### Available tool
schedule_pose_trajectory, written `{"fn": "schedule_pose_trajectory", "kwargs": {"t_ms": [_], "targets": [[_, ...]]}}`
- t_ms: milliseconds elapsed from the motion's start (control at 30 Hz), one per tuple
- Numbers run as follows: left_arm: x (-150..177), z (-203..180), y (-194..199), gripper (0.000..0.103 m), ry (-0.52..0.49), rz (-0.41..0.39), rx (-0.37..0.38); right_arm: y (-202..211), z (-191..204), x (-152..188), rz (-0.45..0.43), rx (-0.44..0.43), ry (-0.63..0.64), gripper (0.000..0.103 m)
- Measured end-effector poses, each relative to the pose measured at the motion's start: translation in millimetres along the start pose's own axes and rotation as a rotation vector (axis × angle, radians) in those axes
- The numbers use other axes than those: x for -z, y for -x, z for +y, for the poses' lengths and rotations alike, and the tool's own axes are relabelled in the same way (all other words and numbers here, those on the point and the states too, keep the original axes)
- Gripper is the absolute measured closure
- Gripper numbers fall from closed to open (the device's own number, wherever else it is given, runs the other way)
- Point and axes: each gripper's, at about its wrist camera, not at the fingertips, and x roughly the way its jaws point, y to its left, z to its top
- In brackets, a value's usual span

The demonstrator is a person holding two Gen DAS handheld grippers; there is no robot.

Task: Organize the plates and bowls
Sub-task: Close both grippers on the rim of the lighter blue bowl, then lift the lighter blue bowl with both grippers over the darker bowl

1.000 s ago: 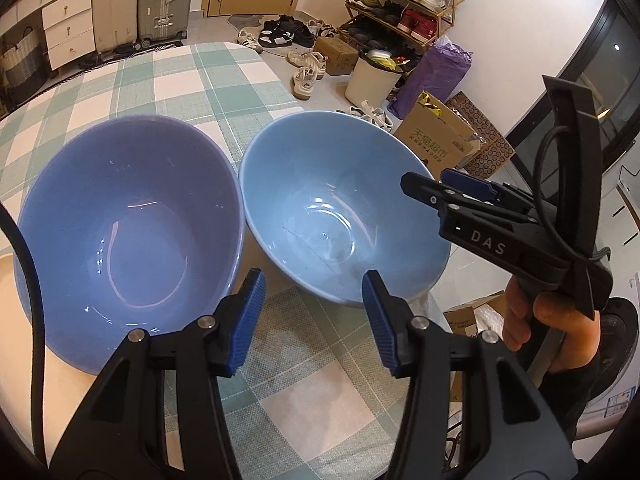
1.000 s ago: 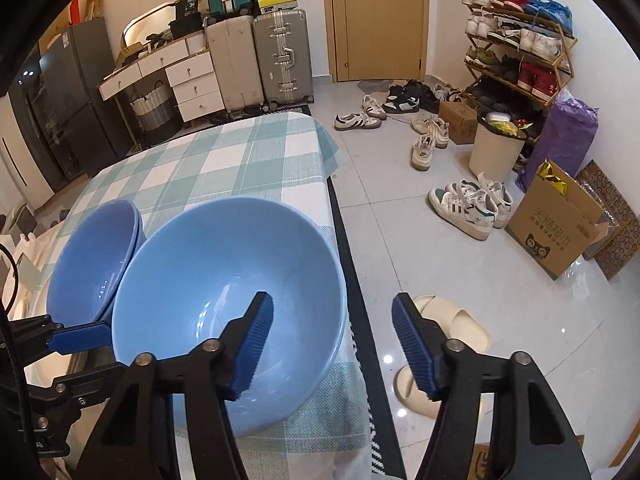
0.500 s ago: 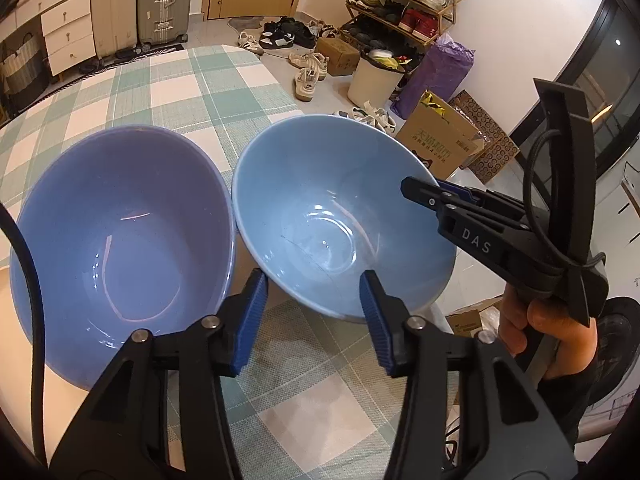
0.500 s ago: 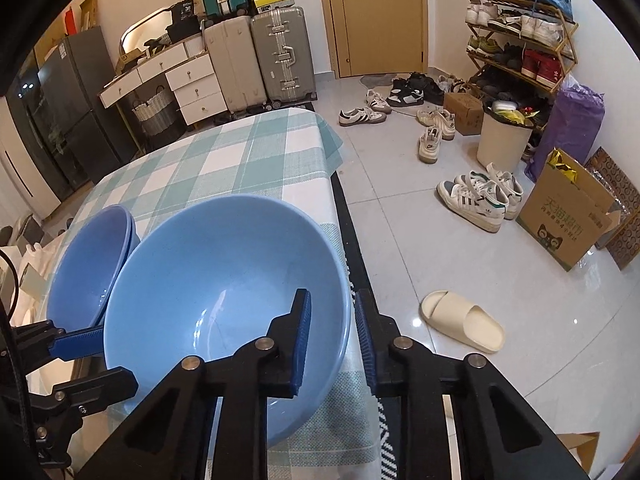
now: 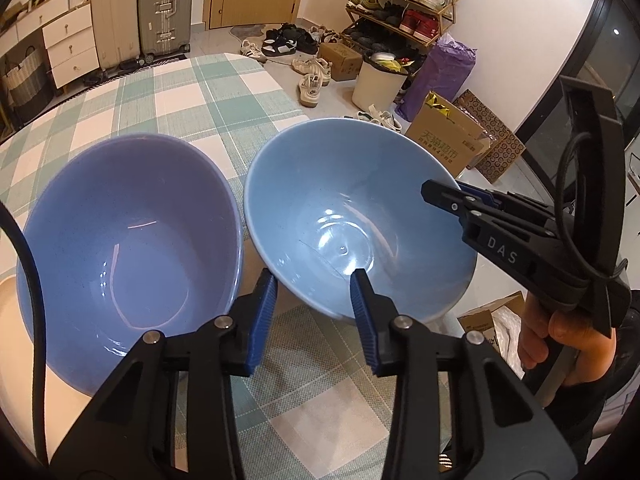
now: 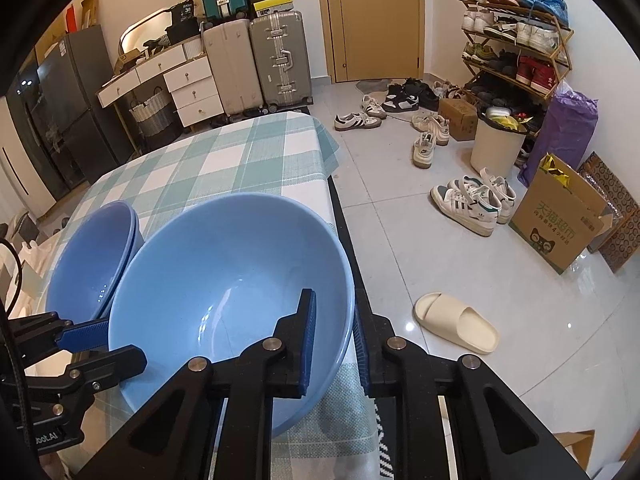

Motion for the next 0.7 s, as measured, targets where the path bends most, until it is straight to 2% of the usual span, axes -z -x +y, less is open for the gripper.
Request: {"fn": "schedule_pose_trajectory", "kwargs": {"t_ms": [367, 700], "targets": [[-0.3, -1.7, 17.5, 0.068, -0.029, -0.043, 0.012, 28.7, 6.6, 0.6, -0.048, 0.026, 0.005, 0.085], [-6.2, 1.8, 48.2, 0.068, -0.060, -0.112, -0.007, 52.1, 23.0, -10.7, -0.094, 0.034, 0.035, 0.085]]}}
